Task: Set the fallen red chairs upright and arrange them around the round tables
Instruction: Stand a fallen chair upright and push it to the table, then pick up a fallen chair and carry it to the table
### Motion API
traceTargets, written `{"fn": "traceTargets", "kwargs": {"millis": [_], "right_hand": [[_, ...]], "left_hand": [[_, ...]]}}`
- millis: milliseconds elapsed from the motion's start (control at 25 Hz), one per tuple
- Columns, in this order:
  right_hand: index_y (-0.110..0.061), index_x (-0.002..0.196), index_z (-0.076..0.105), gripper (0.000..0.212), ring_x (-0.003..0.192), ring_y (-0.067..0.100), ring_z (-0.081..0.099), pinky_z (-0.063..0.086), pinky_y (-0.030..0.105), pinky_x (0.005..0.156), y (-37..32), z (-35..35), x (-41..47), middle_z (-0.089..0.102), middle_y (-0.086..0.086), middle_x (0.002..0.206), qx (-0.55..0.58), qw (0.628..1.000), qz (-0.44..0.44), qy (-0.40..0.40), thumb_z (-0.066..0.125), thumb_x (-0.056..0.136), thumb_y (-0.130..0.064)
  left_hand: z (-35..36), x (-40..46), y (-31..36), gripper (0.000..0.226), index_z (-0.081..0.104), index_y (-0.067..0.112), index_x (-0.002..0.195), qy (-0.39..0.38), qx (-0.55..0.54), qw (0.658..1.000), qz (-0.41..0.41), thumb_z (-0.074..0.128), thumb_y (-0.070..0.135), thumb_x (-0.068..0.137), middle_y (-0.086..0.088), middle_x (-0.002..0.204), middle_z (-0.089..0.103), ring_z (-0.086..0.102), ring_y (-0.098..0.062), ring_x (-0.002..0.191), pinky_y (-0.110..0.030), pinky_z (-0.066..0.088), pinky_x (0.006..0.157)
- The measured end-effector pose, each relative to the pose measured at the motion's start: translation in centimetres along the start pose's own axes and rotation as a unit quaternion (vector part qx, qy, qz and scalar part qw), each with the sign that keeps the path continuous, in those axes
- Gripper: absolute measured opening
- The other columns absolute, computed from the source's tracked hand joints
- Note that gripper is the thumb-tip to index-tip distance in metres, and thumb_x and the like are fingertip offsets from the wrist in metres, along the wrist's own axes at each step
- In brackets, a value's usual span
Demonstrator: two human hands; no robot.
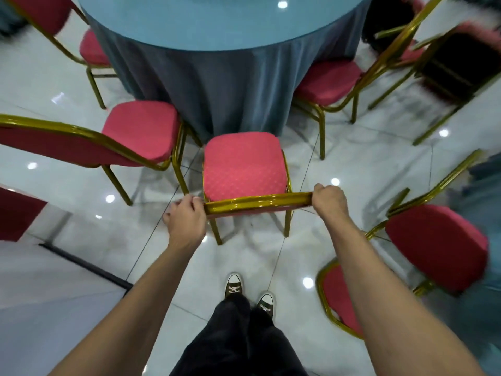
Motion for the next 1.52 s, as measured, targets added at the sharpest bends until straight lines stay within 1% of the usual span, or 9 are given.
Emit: {"fn": "traceTargets", "kwargs": {"millis": [120,240,320,440,560,720,1000,1240,1520], "right_hand": [[-0.004,0.115,0.062,0.043,0.102,0.034,0.058,0.046,0.04,0.088,-1.1,0.8,-1.1,0.064,0.017,0.116,0.005,0.999,-0.043,-0.008,0.033,0.102,-0.033],[-0.009,0.111,0.062,0.043,0.103,0.033,0.059,0.049,0.044,0.092,-1.4,1.3,-2.3,0.063,0.014,0.109,0.008,0.998,-0.068,0.002,0.03,0.103,-0.037],[-0.011,0.099,0.063,0.04,0.095,0.031,0.061,0.052,0.046,0.087,-1.4,1.2,-2.6,0.063,0.013,0.098,-0.005,0.997,-0.08,0.008,0.032,0.103,-0.037],[-0.013,0.097,0.065,0.034,0.091,0.027,0.062,0.05,0.037,0.078,-1.4,0.5,-3.2,0.065,0.012,0.096,-0.02,0.993,-0.114,0.01,0.039,0.103,-0.034],[-0.018,0.112,0.067,0.027,0.1,0.02,0.059,0.046,0.03,0.082,-1.8,-0.7,-3.8,0.064,0.004,0.109,-0.014,0.985,-0.171,0.032,0.044,0.103,-0.031],[-0.025,0.125,0.062,0.028,0.115,0.013,0.054,0.044,0.026,0.093,-2.8,-3.5,-4.0,0.059,-0.004,0.124,0.016,0.976,-0.207,0.068,0.045,0.104,-0.031],[-0.03,0.125,0.06,0.025,0.117,0.01,0.053,0.039,0.024,0.09,-1.2,-11.2,-0.8,0.057,-0.007,0.125,0.087,0.967,-0.194,0.139,0.048,0.103,-0.032],[-0.033,0.123,0.06,0.024,0.117,0.007,0.053,0.045,0.029,0.095,2.0,-19.1,6.2,0.057,-0.009,0.123,0.132,0.96,-0.185,0.163,0.05,0.102,-0.032],[-0.035,0.124,0.058,0.025,0.117,0.007,0.053,0.045,0.029,0.094,2.8,-28.1,16.2,0.055,-0.011,0.123,0.128,0.963,-0.189,0.144,0.049,0.102,-0.031]], "left_hand": [[0.3,-0.4,1.5,0.041,0.056,0.016,0.124,-0.073,0.085,0.994,0.016,0.02,0.024,0.106,-0.012,0.135,0.053,0.038,-0.036,0.129,-0.053,0.026,0.111],[-0.5,-0.8,1.6,0.047,0.057,0.022,0.129,-0.069,0.118,0.991,0.004,0.023,0.043,0.106,-0.016,0.147,0.044,0.029,-0.041,0.139,-0.055,0.02,0.115],[-0.8,-0.6,2.6,0.043,0.064,0.021,0.117,-0.066,0.128,0.986,0.089,0.029,0.043,0.105,-0.015,0.134,0.055,0.039,-0.038,0.133,-0.051,0.026,0.112],[-0.6,-0.1,5.4,0.03,0.057,0.022,0.091,-0.153,0.09,0.962,0.206,0.035,0.037,0.105,-0.003,0.099,0.059,0.054,-0.03,0.105,-0.045,0.04,0.096],[-0.1,0.4,7.8,0.026,0.06,0.025,0.098,-0.199,0.067,0.945,0.251,0.039,0.038,0.105,0.003,0.1,0.058,0.052,-0.021,0.098,-0.045,0.043,0.094],[0.1,0.4,11.6,0.024,0.062,0.027,0.108,-0.194,0.06,0.928,0.312,0.04,0.036,0.105,0.007,0.106,0.059,0.049,-0.016,0.1,-0.04,0.041,0.095],[2.7,-1.8,22.0,0.026,0.063,0.026,0.117,-0.198,0.061,0.887,0.413,0.04,0.033,0.106,0.01,0.115,0.061,0.051,-0.01,0.109,-0.032,0.037,0.102],[8.4,-3.7,32.1,0.024,0.064,0.027,0.117,-0.191,0.064,0.878,0.435,0.044,0.032,0.105,0.009,0.114,0.061,0.047,-0.008,0.105,-0.027,0.039,0.092],[14.5,-3.7,43.4,0.023,0.064,0.029,0.117,-0.185,0.032,0.881,0.434,0.046,0.031,0.104,0.012,0.116,0.062,0.051,-0.007,0.11,-0.029,0.044,0.098]]}}
Point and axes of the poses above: each hand's wrist, its own x-axis towards the middle knuckle, its own z-axis out of the palm, y = z × x, the point moved 2 cm from there along x, towards the middle knuckle
